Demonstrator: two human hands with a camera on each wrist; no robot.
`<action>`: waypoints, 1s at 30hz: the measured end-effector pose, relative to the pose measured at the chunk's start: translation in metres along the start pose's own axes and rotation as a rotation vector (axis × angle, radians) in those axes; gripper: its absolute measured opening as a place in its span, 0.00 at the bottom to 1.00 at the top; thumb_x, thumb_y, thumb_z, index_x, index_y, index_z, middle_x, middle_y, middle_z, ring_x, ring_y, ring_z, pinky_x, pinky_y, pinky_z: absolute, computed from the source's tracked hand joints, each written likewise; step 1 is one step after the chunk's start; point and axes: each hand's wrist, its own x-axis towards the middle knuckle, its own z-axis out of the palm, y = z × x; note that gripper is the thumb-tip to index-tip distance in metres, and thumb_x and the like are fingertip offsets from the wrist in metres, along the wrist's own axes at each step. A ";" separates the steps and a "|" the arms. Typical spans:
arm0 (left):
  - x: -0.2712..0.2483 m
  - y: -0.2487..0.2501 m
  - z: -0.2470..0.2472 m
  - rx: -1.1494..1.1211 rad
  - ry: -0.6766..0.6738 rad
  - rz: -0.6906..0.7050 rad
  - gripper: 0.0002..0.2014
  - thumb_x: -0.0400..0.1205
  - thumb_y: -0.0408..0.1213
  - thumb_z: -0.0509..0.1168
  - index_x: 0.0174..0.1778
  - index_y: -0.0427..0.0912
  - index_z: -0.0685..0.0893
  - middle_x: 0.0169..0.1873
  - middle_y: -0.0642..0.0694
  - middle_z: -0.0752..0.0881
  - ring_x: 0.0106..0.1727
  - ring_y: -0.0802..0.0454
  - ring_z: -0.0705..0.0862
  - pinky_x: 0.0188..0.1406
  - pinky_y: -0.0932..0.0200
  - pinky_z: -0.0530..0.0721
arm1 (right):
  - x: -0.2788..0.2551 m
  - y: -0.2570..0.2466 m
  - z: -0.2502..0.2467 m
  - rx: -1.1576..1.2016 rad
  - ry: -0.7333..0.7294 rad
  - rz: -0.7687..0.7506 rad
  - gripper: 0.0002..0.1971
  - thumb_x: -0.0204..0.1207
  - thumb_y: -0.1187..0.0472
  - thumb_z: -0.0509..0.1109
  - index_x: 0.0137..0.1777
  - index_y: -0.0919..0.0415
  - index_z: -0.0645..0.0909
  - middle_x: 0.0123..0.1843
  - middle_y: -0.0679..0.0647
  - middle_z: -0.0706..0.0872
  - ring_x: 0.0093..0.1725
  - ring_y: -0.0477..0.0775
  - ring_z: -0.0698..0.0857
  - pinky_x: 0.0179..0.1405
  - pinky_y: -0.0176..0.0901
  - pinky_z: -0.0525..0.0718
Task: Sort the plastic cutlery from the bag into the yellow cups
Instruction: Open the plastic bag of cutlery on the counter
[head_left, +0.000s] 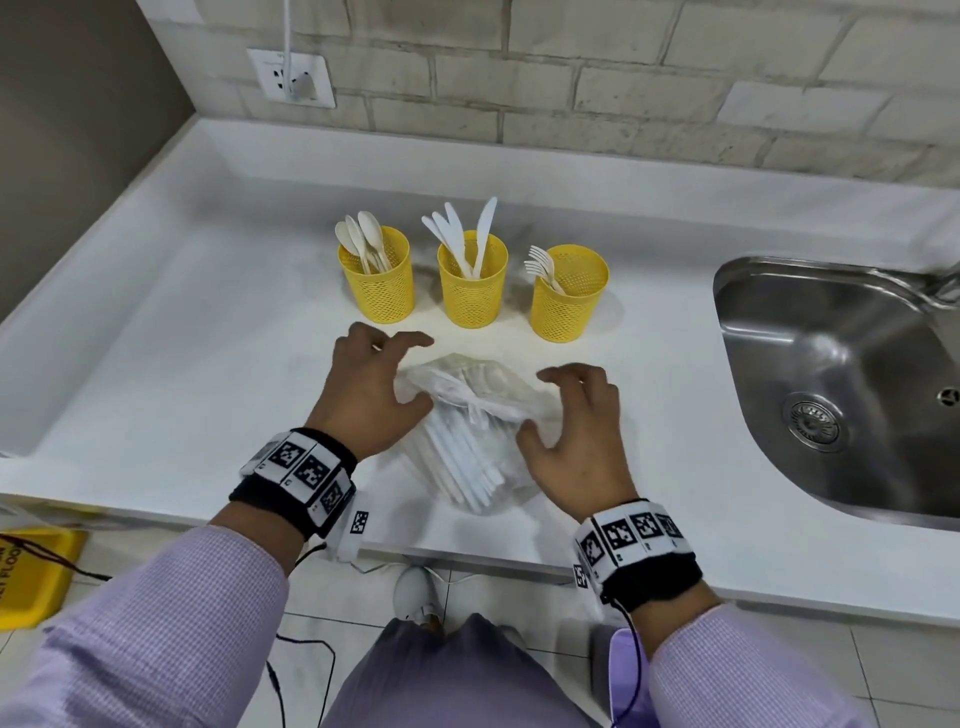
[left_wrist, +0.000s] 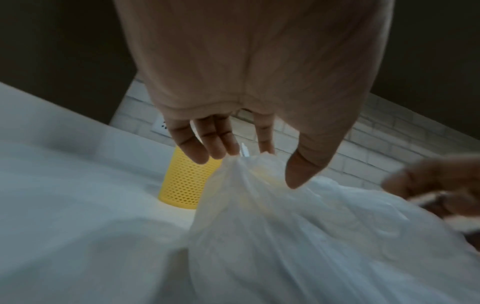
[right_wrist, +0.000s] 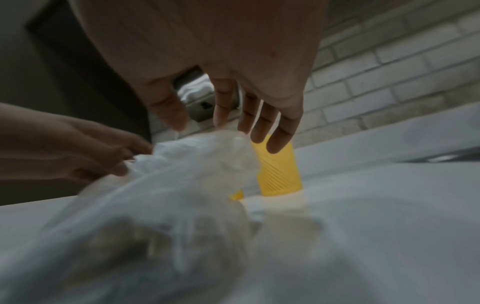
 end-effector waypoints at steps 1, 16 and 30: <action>0.003 0.005 0.002 0.055 -0.022 0.040 0.25 0.74 0.42 0.78 0.69 0.55 0.85 0.57 0.45 0.74 0.58 0.46 0.72 0.63 0.52 0.74 | 0.003 -0.007 0.002 -0.071 -0.058 -0.021 0.25 0.68 0.50 0.71 0.67 0.54 0.81 0.67 0.55 0.76 0.64 0.61 0.75 0.60 0.53 0.77; 0.018 0.022 -0.027 -0.502 0.153 -0.284 0.11 0.75 0.37 0.77 0.35 0.51 0.81 0.30 0.52 0.80 0.32 0.53 0.78 0.39 0.57 0.78 | 0.017 0.004 -0.021 0.374 0.112 0.357 0.09 0.81 0.56 0.73 0.38 0.50 0.85 0.35 0.44 0.88 0.37 0.39 0.85 0.44 0.41 0.82; 0.020 0.073 -0.063 -0.680 0.219 -0.323 0.10 0.78 0.42 0.64 0.40 0.42 0.89 0.25 0.51 0.82 0.30 0.51 0.82 0.39 0.50 0.80 | 0.032 -0.048 -0.070 0.854 -0.097 0.066 0.03 0.73 0.73 0.64 0.41 0.70 0.80 0.36 0.58 0.92 0.45 0.66 0.91 0.58 0.58 0.86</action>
